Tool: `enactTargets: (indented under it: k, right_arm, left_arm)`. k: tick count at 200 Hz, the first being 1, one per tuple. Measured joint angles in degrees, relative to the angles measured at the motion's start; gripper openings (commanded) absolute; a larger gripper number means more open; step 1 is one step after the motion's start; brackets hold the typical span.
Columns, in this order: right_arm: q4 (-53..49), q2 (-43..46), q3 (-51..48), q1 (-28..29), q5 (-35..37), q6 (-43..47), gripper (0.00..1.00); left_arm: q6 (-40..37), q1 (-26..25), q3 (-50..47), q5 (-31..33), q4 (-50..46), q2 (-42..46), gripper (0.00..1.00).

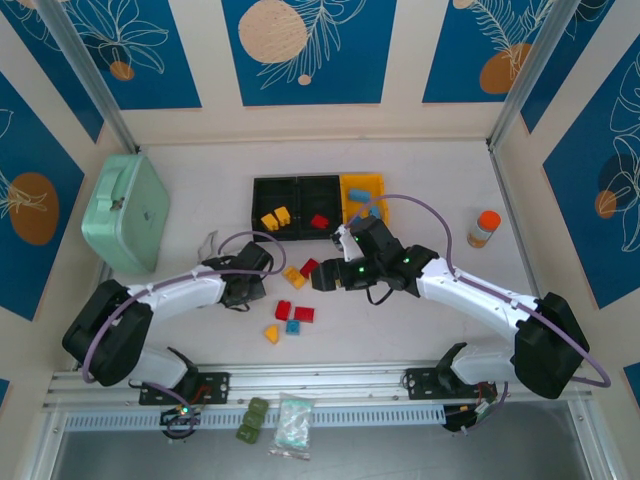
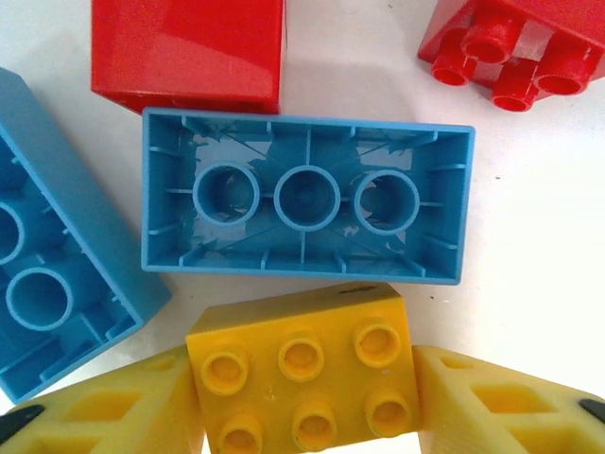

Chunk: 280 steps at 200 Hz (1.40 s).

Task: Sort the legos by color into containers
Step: Pick up the lego from the center of the table, then place the lego in the container.

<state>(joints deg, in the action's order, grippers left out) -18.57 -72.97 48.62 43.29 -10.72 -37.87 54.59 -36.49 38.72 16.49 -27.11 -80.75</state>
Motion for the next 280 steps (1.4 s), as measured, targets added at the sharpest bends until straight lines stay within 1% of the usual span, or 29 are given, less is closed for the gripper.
enactTargets:
  k: [20,60,92,125,192,241,280]
  right_arm:
    - [0.02,-0.02,0.0,0.0,0.0,-0.13,0.73]
    - [0.13,-0.02,0.0,0.0,0.04,-0.17,0.73]
    - [0.31,0.0,-0.02,0.0,0.26,-0.74,0.73]
    - [1.03,0.0,-0.7,0.33,2.21,-2.29,0.72]
    - [0.44,2.1,-1.18,0.63,10.21,-6.14,0.72]
    - [-0.48,2.86,-2.12,1.2,12.39,-7.87,0.72]
    - [-1.25,4.22,-2.99,1.6,13.64,-8.87,0.72]
  left_arm:
    - [-0.44,0.0,0.0,-0.94,-0.96,1.77,0.52]
    - [-2.56,0.02,0.74,-3.02,-3.02,8.68,0.52]
    - [-6.58,1.03,6.43,-4.5,-4.44,7.74,0.52]
    - [-11.3,3.76,15.47,-6.38,-4.22,1.27,0.52]
    - [-17.66,8.61,32.17,-11.13,-4.13,-14.71,0.52]
    - [-20.46,11.06,45.24,-12.0,-5.79,-25.42,0.52]
    - [-21.73,12.28,54.77,-11.87,-9.01,-33.24,0.54]
